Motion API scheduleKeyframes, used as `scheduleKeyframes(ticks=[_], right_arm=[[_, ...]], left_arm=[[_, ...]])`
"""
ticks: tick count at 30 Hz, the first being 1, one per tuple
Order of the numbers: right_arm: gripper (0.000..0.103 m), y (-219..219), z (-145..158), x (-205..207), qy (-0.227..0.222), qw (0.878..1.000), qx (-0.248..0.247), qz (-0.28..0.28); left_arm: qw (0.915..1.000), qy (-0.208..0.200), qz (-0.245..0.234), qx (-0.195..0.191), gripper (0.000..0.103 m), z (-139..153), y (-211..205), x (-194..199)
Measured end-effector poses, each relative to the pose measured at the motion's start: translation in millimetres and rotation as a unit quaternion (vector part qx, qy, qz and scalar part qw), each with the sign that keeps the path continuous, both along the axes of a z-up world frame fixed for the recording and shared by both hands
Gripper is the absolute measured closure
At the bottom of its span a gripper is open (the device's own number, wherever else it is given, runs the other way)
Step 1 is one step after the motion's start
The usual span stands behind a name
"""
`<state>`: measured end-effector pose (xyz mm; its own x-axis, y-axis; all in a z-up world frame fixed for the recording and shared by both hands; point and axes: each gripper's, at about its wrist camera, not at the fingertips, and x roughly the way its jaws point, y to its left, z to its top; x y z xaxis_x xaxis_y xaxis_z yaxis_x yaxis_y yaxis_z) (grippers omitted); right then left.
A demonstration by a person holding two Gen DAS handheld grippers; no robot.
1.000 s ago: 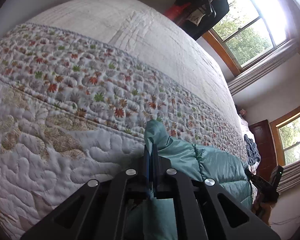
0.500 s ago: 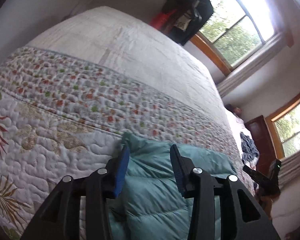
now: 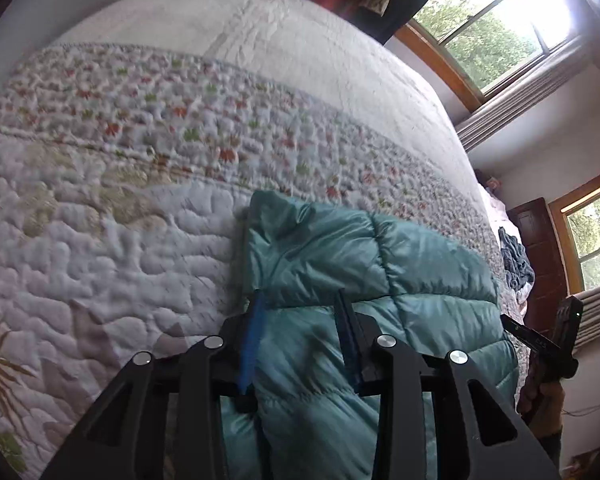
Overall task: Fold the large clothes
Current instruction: 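Lay the folded teal jacket flat on the bed and open both tools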
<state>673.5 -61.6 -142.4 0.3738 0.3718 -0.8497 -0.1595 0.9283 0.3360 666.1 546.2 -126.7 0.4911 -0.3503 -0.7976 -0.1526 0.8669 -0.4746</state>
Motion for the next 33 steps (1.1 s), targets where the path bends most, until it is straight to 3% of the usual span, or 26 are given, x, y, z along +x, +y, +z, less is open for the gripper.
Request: scheduleKeyframes(ticks=[2, 4, 7, 9, 12, 16, 19, 21, 24, 26, 30, 33], right_arm=[[0.08, -0.4, 20.5, -23.7, -0.019, 0.999, 0.021, 0.018], [0.08, 1.1, 30.0, -49.0, -0.027, 0.998, 0.041, 0.038], [0.08, 11.0, 17.1, -71.7, -0.023, 0.998, 0.021, 0.06], [0.086, 14.9, -0.4, -70.7, -0.014, 0.998, -0.003, 0.054], [0.09, 12.2, -12.0, -68.0, -0.009, 0.999, -0.015, 0.047], [0.084, 6.7, 17.8, -94.1, -0.033, 0.998, 0.018, 0.048], [0.084, -9.8, 34.7, -137.6, -0.059, 0.996, 0.034, 0.057], [0.084, -18.4, 29.0, -153.5, -0.056, 0.996, 0.038, 0.054], [0.087, -20.2, 9.7, -149.1, -0.044, 0.998, 0.01, 0.038], [0.088, -19.3, 3.3, -145.8, -0.038, 0.999, 0.004, 0.035], [0.084, -35.9, 26.6, -176.7, -0.072, 0.996, 0.029, 0.035], [0.084, -43.8, 13.4, -185.2, -0.061, 0.997, 0.018, 0.033]], left_arm=[[0.9989, -0.041, -0.021, -0.008, 0.068, 29.3, -3.9, -28.1], [0.9947, -0.06, -0.071, -0.044, 0.068, 44.1, -19.5, -58.2], [0.9913, -0.05, -0.113, -0.045, 0.068, 34.0, -43.5, -90.3], [0.994, -0.03, -0.104, -0.018, 0.073, 11.7, -46.0, -88.7], [0.9955, -0.011, -0.089, -0.031, 0.078, -5.7, -34.7, -78.1], [0.994, -0.048, -0.092, -0.034, 0.074, 27.9, -32.0, -103.8], [0.986, -0.078, -0.136, -0.058, 0.073, 52.5, -43.0, -142.6], [0.984, -0.07, -0.153, -0.06, 0.072, 46.8, -53.3, -157.4], [0.9888, -0.035, -0.142, -0.026, 0.073, 19.8, -58.3, -153.0], [0.9899, -0.019, -0.135, -0.039, 0.073, 11.3, -58.0, -149.5], [0.9857, -0.065, -0.146, -0.053, 0.067, 33.3, -54.9, -176.5], [0.9878, -0.055, -0.138, -0.046, 0.063, 26.5, -49.5, -183.9]])
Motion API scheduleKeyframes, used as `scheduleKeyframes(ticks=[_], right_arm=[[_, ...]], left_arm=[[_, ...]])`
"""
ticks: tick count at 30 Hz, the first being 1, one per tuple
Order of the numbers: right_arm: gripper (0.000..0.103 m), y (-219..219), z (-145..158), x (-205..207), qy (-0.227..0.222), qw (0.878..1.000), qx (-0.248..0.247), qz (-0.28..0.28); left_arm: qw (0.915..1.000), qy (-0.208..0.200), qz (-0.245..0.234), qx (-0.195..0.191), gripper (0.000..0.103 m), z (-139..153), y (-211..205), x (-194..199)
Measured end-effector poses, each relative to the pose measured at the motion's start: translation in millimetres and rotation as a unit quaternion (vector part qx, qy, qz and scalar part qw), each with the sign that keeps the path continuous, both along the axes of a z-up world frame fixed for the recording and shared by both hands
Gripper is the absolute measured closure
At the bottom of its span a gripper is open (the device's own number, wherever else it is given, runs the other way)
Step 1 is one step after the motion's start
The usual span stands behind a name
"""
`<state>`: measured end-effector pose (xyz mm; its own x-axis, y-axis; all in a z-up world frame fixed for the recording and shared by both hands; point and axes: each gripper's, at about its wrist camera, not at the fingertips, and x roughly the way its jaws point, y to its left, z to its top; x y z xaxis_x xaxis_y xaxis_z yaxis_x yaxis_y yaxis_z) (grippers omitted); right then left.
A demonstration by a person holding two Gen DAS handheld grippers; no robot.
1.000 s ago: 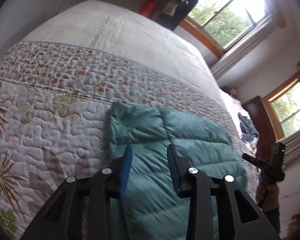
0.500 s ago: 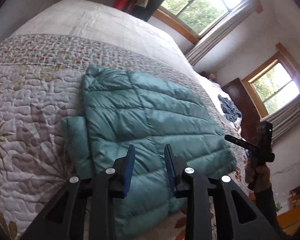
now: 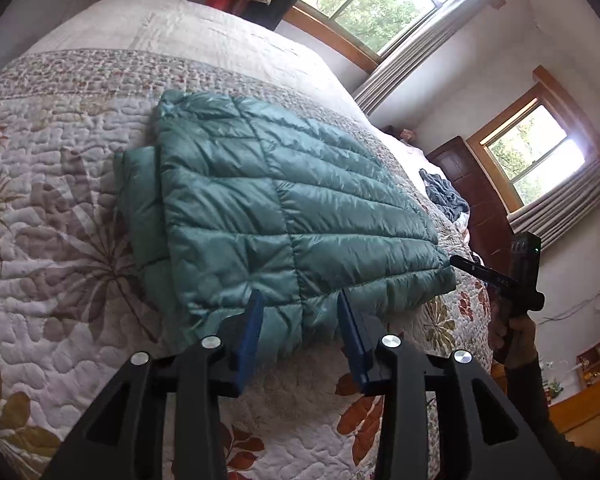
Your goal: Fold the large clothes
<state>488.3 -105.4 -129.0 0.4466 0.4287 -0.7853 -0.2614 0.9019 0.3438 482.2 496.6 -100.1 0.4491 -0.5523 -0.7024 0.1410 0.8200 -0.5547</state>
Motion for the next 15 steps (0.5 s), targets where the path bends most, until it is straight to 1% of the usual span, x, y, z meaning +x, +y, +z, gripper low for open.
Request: scheduleKeyframes(ticks=[1, 2, 3, 4, 5, 6, 7, 8, 9, 10, 11, 12, 13, 15], right_arm=[[0.086, 0.2, -9.9, 3.2, 0.008, 1.0, -0.014, -0.002], [0.086, 0.0, -19.5, 7.7, 0.014, 0.999, -0.029, -0.008], [0.086, 0.0, -23.0, 10.5, 0.013, 0.999, -0.039, -0.012], [0.085, -0.2, -21.1, 9.1, 0.007, 0.999, -0.044, -0.013], [0.082, 0.2, -12.6, 4.6, -0.003, 0.999, -0.041, -0.011], [0.081, 1.3, -3.9, -2.3, -0.016, 0.999, -0.043, -0.009], [0.071, 5.6, 7.2, -11.1, -0.035, 0.998, -0.059, -0.004], [0.055, 13.6, 19.0, -22.2, -0.064, 0.994, -0.092, 0.003], [0.045, 27.3, 30.1, -38.3, -0.103, 0.985, -0.136, 0.015], [0.026, 42.4, 37.0, -53.7, -0.135, 0.975, -0.176, 0.029], [0.012, 62.0, 40.8, -72.6, -0.167, 0.961, -0.215, 0.049], [0.011, 79.3, 40.5, -87.6, -0.189, 0.949, -0.242, 0.069], [0.01, 100.7, 36.9, -104.5, -0.209, 0.935, -0.27, 0.094], [0.009, 140.2, 24.7, -133.2, -0.246, 0.903, -0.325, 0.135]], left_arm=[[0.9998, 0.016, 0.004, 0.006, 0.063, -9.7, 1.3, 3.3], [0.9994, 0.033, 0.008, 0.002, 0.063, -18.9, 3.0, 6.3], [0.999, 0.042, 0.009, -0.008, 0.063, -21.6, 5.1, 6.6], [0.9989, 0.042, 0.011, -0.018, 0.063, -18.8, 6.8, 7.0], [0.9988, 0.035, 0.012, -0.03, 0.057, -13.0, 10.5, 4.3], [0.9986, 0.021, 0.012, -0.047, 0.05, -3.8, 17.4, -0.8], [0.9982, 0.006, 0.017, -0.057, 0.032, 6.2, 26.3, -5.4], [0.9979, -0.007, 0.027, -0.059, 0.017, 12.8, 36.0, -9.3], [0.9975, -0.017, 0.04, -0.056, 0.013, 19.9, 49.0, -11.7], [0.9971, -0.017, 0.052, -0.053, 0.009, 22.6, 62.5, -10.6], [0.9964, -0.006, 0.062, -0.057, 0.008, 20.4, 76.1, -6.3], [0.9951, 0.007, 0.07, -0.07, 0.008, 15.2, 87.5, -2.3], [0.993, 0.023, 0.077, -0.087, 0.008, 7.8, 99.2, 3.3], [0.9886, 0.05, 0.088, -0.112, 0.007, -9.8, 116.4, 17.5]])
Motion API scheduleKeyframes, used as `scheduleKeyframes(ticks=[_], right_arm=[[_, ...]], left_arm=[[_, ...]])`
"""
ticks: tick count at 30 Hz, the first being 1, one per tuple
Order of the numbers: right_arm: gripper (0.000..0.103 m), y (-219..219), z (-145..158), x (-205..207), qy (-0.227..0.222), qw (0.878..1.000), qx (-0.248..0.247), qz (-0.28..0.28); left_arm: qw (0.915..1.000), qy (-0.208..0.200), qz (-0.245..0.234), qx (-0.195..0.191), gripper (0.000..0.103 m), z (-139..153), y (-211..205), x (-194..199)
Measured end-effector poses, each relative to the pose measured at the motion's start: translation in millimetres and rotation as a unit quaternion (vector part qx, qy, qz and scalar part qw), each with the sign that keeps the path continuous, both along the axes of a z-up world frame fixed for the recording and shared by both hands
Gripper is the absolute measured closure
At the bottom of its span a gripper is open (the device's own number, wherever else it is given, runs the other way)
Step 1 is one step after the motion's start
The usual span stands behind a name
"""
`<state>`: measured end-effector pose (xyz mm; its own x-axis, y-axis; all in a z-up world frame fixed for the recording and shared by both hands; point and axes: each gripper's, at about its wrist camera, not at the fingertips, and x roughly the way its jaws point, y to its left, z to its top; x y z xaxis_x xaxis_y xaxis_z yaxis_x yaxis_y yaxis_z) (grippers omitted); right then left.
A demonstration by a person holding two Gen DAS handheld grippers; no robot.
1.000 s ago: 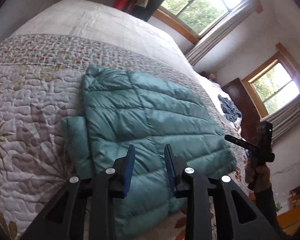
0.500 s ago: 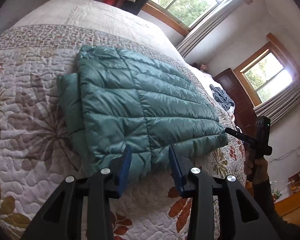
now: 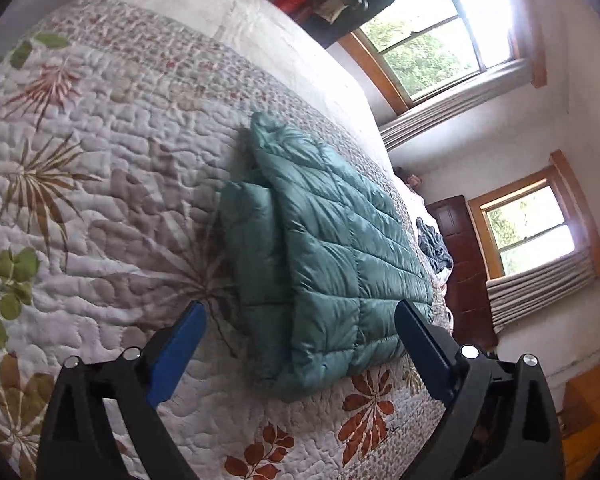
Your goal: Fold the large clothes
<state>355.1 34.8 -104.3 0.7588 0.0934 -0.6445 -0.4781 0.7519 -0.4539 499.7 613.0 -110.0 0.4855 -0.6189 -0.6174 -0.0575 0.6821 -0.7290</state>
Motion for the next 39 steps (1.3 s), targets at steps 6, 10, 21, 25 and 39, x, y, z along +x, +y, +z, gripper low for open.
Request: scheduleKeyframes(ticks=[6, 10, 21, 25, 39], right_arm=[[0.005, 103.0, -40.4, -51.2, -0.091, 0.983, -0.128, 0.097], [0.005, 152.9, -64.8, -56.1, -0.128, 0.967, -0.178, 0.132], [0.005, 241.3, -96.3, -17.1, -0.169, 0.948, -0.234, 0.133], [0.005, 263.2, -104.6, -5.1, -0.176, 0.946, -0.24, 0.132], [0.005, 331.5, -112.8, 6.5, -0.197, 0.935, -0.264, 0.128]], left_arm=[[0.9982, 0.033, 0.009, -0.05, 0.007, -43.9, 14.6, 44.6], [0.9979, 0.013, 0.006, -0.063, 0.007, -53.7, 10.4, 70.0], [0.9947, 0.037, -0.059, -0.076, 0.008, -77.7, -12.7, 144.1], [0.993, 0.047, -0.088, -0.063, 0.012, -79.5, -26.7, 155.6], [0.9881, 0.088, -0.1, -0.077, 0.049, -89.7, -30.8, 163.9]])
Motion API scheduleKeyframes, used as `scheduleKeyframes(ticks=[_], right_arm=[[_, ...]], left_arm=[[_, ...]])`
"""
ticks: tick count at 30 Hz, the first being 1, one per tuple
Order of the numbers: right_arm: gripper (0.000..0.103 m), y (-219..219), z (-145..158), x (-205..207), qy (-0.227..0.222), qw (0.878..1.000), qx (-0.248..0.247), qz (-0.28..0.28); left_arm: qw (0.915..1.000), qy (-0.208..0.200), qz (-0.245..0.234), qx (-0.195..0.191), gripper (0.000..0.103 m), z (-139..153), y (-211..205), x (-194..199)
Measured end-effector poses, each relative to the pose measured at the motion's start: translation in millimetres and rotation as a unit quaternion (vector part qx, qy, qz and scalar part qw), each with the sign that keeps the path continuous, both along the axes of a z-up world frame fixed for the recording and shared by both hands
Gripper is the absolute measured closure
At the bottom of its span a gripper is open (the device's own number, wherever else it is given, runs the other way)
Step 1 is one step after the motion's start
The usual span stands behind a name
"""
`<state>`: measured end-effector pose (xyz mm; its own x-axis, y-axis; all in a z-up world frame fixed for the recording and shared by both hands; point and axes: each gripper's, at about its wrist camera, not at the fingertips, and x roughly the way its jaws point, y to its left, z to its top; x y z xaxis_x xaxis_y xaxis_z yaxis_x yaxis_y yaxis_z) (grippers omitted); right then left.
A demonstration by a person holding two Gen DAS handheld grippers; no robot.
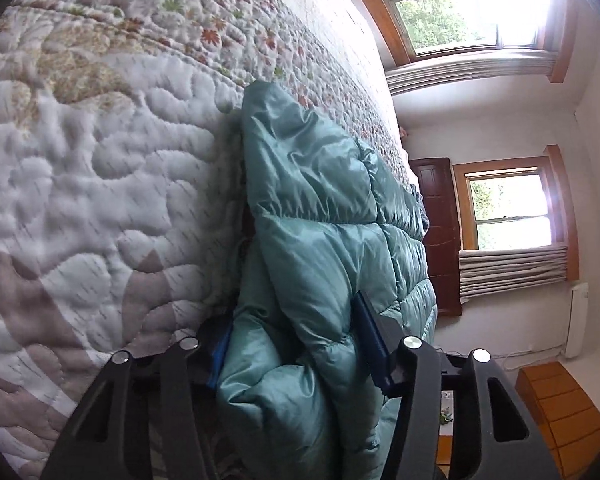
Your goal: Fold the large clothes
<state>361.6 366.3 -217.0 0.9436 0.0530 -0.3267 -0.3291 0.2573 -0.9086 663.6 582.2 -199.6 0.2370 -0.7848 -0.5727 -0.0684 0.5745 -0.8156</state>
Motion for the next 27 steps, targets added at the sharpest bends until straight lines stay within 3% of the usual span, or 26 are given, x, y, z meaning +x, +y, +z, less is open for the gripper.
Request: scheduleKeyframes(ticks=[3, 5, 8, 13, 27], right_arm=[[0.01, 1.4, 4.2, 9.3, 0.025, 1.0, 0.015, -0.011], [0.053, 1.1, 3.3, 14.7, 0.059, 0.998, 0.023, -0.025], [0.062, 3.4, 2.8, 14.2, 0.067, 0.997, 0.032, -0.026], [0.071, 1.3, 24.2, 13.5, 0.086, 0.993, 0.077, -0.032], [0.073, -24.9, 78.0, 16.6, 0.118, 0.973, 0.194, -0.044]], left_arm=[[1.0, 0.005, 0.002, 0.004, 0.052, 0.7, 0.8, 1.5], [1.0, 0.006, 0.006, 0.005, 0.058, 2.2, 1.8, 0.4], [0.9999, 0.006, 0.007, 0.012, 0.064, 9.3, -0.1, -2.4], [0.9996, 0.006, 0.01, 0.024, 0.07, 24.1, -1.2, -6.7], [0.9958, 0.009, 0.018, 0.089, 0.076, 92.6, -22.0, -7.2]])
